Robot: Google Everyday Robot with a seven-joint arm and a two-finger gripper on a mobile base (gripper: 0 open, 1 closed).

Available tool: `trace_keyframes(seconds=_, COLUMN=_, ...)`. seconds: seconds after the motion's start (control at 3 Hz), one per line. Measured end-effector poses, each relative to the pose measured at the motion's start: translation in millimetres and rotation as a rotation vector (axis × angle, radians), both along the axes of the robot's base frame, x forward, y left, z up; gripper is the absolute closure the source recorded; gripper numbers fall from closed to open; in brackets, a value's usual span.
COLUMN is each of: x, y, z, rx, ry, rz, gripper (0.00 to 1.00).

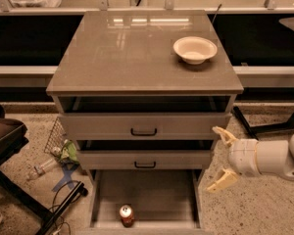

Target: Pick coke can from bottom drawer and place on counter

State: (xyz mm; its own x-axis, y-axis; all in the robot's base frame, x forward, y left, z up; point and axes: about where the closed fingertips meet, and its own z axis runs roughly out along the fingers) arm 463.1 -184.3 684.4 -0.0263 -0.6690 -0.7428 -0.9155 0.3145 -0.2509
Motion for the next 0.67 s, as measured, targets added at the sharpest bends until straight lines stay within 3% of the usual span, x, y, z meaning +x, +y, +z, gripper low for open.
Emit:
trace_keyframes(seconds=0.33, x=-2.4, y=0.9, z=-37.3, rx=-0.046, ry=0.077, rz=-0.03, gripper=0.0)
trace_keyframes(seconds=0.67, x=-1.9, y=4.7, z=-43.1, rx=-0.04, ry=0.115, rz=-0.049, gripper=0.0)
